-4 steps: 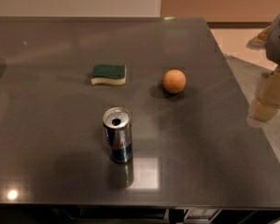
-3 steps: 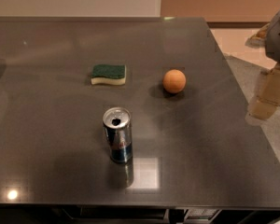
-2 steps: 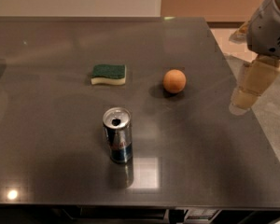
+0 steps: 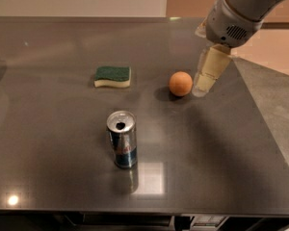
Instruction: Pick sponge
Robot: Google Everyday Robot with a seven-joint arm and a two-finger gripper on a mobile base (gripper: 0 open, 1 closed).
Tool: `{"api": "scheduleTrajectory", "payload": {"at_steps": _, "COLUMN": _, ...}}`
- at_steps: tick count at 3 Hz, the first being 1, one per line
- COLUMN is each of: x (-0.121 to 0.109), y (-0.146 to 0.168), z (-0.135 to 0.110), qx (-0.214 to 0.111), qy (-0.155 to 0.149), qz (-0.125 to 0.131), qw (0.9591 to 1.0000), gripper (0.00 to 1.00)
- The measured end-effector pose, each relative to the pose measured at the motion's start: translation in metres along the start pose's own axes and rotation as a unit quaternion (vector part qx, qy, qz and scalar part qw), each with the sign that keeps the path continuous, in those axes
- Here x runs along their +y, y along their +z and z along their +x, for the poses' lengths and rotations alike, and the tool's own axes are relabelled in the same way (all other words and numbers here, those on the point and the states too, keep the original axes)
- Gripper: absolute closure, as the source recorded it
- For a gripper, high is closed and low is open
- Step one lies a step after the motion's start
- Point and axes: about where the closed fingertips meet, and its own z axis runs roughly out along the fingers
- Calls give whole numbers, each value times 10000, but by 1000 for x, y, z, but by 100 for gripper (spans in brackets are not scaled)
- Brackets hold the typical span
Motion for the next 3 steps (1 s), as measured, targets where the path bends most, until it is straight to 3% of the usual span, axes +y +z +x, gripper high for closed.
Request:
{"api": "scheduleTrajectory", "payload": {"at_steps": 2, "x": -45, "y": 66, "z": -62, "qx": -385, "qy": -55, "qz": -295, "qw": 9988, "gripper": 0}}
{"api": "scheduleTrajectory", "payload": {"at_steps": 3, "x": -53, "y": 99, "z": -89, "qx": -462, "qy": -132, "qz": -434, "qw": 9979, "gripper": 0}}
